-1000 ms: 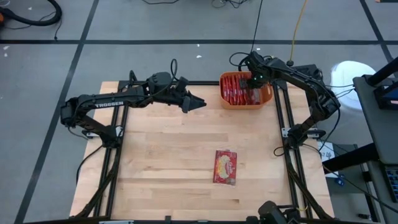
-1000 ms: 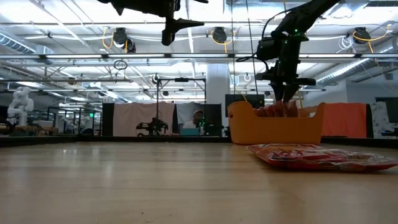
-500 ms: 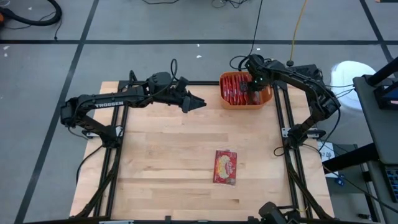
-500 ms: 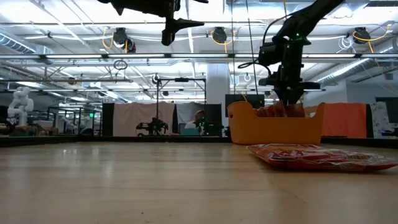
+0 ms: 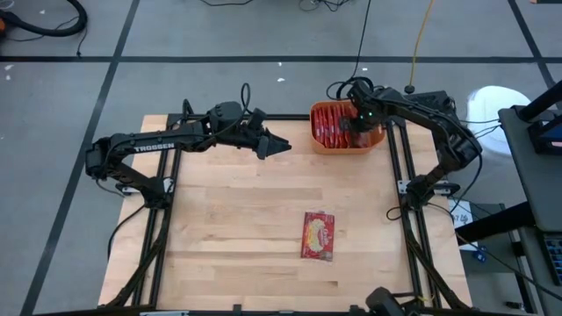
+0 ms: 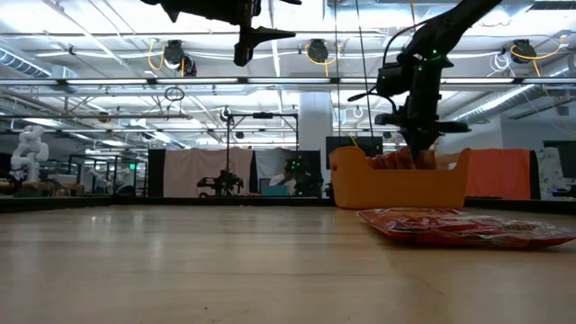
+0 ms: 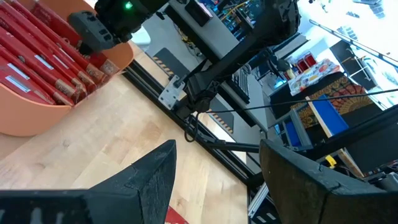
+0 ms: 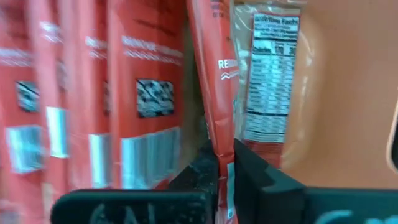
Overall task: Sort popcorn bags into baskets
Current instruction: Put the red popcorn bag into the orange bin
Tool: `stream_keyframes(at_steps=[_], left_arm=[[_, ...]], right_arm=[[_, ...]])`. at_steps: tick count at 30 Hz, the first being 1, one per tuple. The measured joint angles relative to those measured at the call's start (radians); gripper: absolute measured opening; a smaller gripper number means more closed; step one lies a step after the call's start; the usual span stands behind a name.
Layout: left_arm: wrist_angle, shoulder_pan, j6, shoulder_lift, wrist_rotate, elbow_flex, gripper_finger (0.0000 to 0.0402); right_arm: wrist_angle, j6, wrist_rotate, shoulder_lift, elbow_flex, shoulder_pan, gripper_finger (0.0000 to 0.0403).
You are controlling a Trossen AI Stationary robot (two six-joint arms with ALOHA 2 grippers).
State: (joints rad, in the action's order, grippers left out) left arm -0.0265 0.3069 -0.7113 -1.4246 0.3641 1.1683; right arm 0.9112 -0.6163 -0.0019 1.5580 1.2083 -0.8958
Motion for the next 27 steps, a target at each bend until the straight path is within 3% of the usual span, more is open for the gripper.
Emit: stream_keyframes(at_steps=[14, 27], left_arm=[[0.000, 0.000, 0.008, 0.000, 0.000, 0.000, 0.0232], [0.000, 0.000, 0.001, 0.000, -0.001, 0.000, 0.0232]], right_arm=[[-0.094, -0.153, 0.001, -0.039, -0.043, 0.023, 0.0021], [-0.118, -0.179, -0.003, -0.057, -0.074, 0.024, 0.0123]])
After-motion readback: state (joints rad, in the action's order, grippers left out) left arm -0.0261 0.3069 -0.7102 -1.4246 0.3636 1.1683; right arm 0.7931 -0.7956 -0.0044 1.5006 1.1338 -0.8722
